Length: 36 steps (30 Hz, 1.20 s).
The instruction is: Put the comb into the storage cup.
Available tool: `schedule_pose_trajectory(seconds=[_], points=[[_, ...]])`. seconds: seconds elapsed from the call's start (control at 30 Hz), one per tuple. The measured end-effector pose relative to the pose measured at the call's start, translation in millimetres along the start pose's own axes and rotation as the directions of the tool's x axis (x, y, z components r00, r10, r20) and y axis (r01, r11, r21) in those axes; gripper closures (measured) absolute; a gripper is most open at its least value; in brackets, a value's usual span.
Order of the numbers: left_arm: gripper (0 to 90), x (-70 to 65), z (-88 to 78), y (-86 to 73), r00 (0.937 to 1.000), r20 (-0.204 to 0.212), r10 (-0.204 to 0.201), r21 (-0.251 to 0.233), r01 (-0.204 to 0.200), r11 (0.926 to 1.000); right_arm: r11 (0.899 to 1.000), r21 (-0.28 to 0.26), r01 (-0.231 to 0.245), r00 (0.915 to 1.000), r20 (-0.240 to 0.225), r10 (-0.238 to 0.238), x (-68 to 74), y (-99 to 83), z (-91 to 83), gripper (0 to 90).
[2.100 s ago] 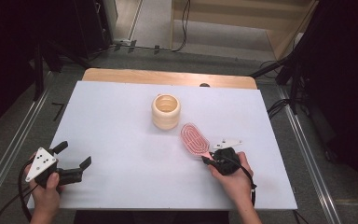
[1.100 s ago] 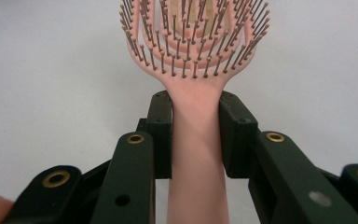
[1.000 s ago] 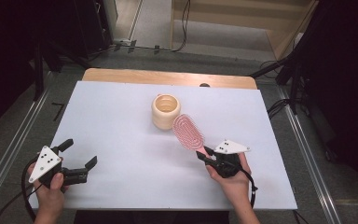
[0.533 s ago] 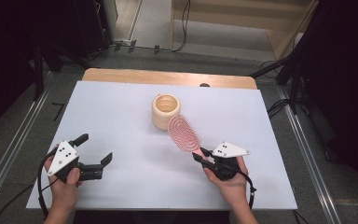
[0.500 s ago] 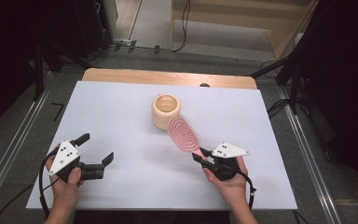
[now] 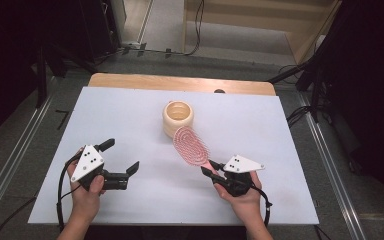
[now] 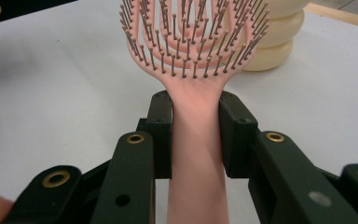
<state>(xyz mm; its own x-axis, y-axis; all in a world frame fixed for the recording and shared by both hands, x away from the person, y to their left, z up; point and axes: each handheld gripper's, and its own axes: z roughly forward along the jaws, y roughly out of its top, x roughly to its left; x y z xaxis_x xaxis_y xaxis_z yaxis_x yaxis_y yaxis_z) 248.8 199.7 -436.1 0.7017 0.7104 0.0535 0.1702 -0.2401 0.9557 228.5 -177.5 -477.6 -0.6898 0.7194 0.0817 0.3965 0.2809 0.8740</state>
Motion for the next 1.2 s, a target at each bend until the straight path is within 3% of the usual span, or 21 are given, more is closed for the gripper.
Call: schedule_pose_trajectory(seconds=[0.33,0.67,1.07,1.2], points=[[0.0,-13.8,11.9,11.3,0.9987,0.051,0.006,-0.009,-0.006,0.9999,1.000,-0.019,0.011,0.9998,-0.018,-0.011,5.2,-0.5,1.4,67.7],[0.0,-25.2,25.9,14.2,0.9941,0.106,-0.023,-0.012,0.024,0.9996,0.998,-0.040,0.039,0.9987,-0.031,-0.041,12.7,-0.5,4.6,67.7],[0.0,-39.5,42.5,14.3,0.9736,0.206,-0.099,0.014,0.098,0.9951,0.995,-0.058,0.077,0.9961,-0.039,-0.079,22.2,0.1,8.3,67.7],[0.0,-43.0,47.1,14.1,0.9603,0.245,-0.133,0.017,0.133,0.9910,0.994,-0.067,0.082,0.9951,-0.050,-0.085,25.1,0.2,9.0,67.6]])
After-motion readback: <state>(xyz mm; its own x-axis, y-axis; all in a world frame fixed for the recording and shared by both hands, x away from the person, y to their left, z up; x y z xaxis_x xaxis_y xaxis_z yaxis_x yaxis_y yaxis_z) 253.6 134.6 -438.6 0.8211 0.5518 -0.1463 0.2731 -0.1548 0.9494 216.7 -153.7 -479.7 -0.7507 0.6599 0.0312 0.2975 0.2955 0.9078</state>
